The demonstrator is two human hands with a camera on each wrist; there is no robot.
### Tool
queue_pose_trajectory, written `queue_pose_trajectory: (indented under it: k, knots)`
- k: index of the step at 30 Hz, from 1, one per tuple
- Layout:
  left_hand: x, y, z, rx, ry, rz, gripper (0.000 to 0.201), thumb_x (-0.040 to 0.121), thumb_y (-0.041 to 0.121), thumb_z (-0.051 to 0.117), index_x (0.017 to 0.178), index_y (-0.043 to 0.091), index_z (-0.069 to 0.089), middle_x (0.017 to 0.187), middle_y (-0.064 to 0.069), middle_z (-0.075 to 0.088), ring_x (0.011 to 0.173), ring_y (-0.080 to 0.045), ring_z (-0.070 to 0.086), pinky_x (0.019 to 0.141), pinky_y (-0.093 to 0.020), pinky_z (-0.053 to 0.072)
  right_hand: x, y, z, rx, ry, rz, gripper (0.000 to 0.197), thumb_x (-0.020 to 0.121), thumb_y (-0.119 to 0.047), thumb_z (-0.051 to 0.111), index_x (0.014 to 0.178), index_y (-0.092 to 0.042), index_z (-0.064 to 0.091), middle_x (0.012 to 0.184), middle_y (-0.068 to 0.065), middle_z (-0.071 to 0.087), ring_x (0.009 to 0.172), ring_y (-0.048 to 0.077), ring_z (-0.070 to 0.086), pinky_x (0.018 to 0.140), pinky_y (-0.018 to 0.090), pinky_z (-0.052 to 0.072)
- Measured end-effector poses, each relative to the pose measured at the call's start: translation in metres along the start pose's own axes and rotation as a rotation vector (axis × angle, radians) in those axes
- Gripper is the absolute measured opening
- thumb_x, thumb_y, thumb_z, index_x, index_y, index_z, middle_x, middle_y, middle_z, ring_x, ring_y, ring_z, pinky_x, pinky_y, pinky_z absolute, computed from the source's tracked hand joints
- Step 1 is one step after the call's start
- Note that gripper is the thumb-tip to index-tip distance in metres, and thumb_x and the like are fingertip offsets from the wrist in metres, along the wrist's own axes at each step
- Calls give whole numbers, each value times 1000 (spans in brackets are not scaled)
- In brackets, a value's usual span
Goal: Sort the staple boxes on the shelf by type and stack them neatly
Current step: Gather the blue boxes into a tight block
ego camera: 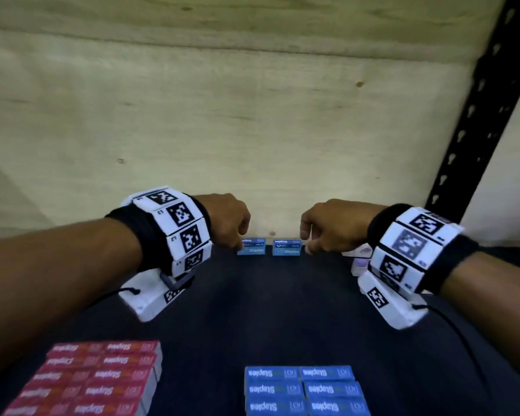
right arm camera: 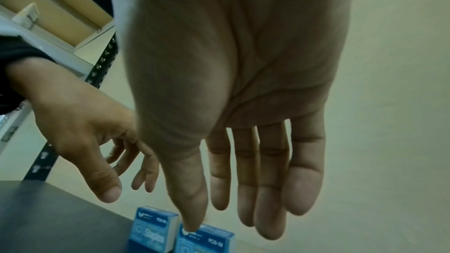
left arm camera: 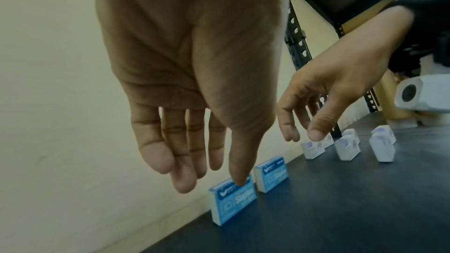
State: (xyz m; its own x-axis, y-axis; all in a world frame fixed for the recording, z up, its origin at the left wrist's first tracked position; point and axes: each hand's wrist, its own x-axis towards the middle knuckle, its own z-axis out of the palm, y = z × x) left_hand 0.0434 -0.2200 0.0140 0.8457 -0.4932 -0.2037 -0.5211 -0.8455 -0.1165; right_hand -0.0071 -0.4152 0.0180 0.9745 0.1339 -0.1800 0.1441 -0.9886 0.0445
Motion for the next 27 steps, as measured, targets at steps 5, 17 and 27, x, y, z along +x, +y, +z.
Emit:
queue_pose_trajectory:
  k: [5,17,27]
  knots:
    - [24,2,6,18,-11,11,48,89,40,70,129,17,57,120,-1,61,99,-18,55,77,-27,40,29,-1,7,-29,-19,-13,40,90,-32,70,126,-18,61,122,-1,64,96,16,55,81,27,43]
    - [38,7,5,-11,-11,46,26,85,21,77,109,12,71,106,-4,71,98,-23,65,75,-29,48,46,-3,13,-69,-32,-29,21,91,-25,71,109,-17,68,105,1,68,91,20,61,78,31,50]
    - [-4,20,9,-92,-50,85,19,85,25,75,101,15,72,89,6,66,86,-13,61,68,-22,47,-3,-14,13,-40,-92,-72,16,93,-27,66,104,-15,68,89,-5,63,89,17,62,78,29,50]
